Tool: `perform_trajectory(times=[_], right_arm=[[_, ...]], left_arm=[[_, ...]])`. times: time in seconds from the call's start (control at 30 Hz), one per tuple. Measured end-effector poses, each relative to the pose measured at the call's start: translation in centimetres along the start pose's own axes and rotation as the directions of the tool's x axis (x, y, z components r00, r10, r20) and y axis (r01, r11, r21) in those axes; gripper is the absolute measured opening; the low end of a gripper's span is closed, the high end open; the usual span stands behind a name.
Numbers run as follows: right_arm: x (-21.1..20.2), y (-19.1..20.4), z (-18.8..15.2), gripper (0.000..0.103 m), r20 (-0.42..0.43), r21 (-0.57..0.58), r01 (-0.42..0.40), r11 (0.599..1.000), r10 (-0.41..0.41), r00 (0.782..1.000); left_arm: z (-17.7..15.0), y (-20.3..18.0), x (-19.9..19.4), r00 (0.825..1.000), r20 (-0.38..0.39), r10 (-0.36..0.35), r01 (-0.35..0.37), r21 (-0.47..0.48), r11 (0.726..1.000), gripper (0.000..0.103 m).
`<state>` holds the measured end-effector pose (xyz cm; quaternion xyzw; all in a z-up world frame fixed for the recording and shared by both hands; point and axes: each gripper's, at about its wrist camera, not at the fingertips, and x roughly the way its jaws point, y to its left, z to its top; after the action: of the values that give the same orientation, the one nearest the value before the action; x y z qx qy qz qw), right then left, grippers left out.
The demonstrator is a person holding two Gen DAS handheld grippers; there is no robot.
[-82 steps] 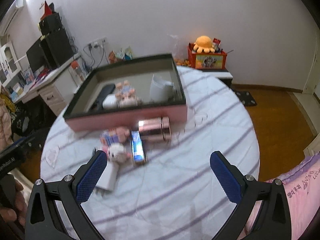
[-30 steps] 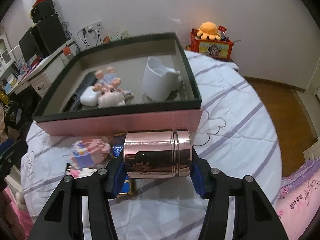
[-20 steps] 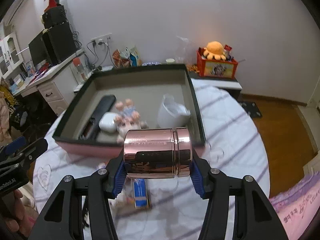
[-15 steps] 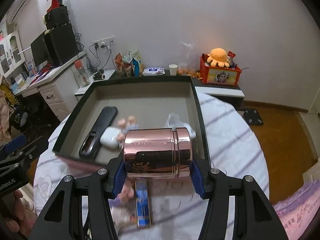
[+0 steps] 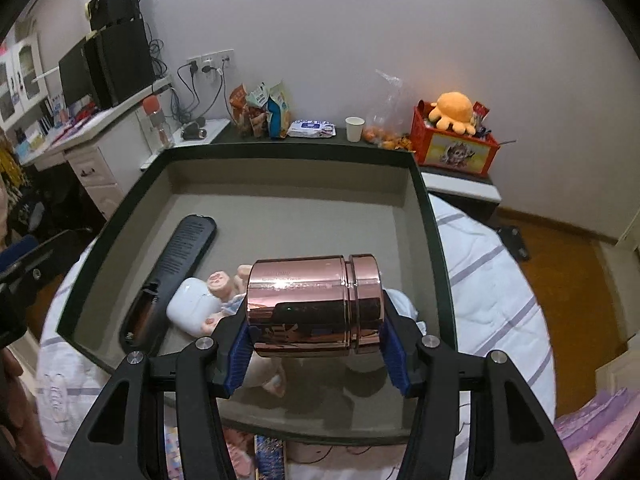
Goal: Organize rigid objects
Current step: 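Carry the canister into the box and open the right gripper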
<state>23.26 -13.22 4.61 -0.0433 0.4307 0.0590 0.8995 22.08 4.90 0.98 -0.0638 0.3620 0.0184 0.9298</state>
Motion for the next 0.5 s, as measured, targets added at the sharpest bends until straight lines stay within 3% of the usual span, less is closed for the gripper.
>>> perform_trajectory(times=[0.2,0.33,0.5], right_arm=[[0.5,0.1,-0.1,0.058,-0.008,-0.005,0.019,1.000,-0.019,1.000],[0.0,0.2,-0.4,0.081,0.011,-0.001,0.016,1.000,-0.016,1.000],[-1.2,0.3,-0.5,0.081,0.030,0.000,0.018,1.000,-0.018,0.999]], left_arm=[[0.0,-0.1,0.1,1.000,0.000,-0.001,0.001,0.001,1.000,0.103],[-0.1,-0.1,0.0,1.000,0.002,-0.002,0.002,-0.001,1.000,0.103],[-0.6,-0.2,-1.1,1.000,0.014,-0.003,0.003,0.005,1.000,0.103]])
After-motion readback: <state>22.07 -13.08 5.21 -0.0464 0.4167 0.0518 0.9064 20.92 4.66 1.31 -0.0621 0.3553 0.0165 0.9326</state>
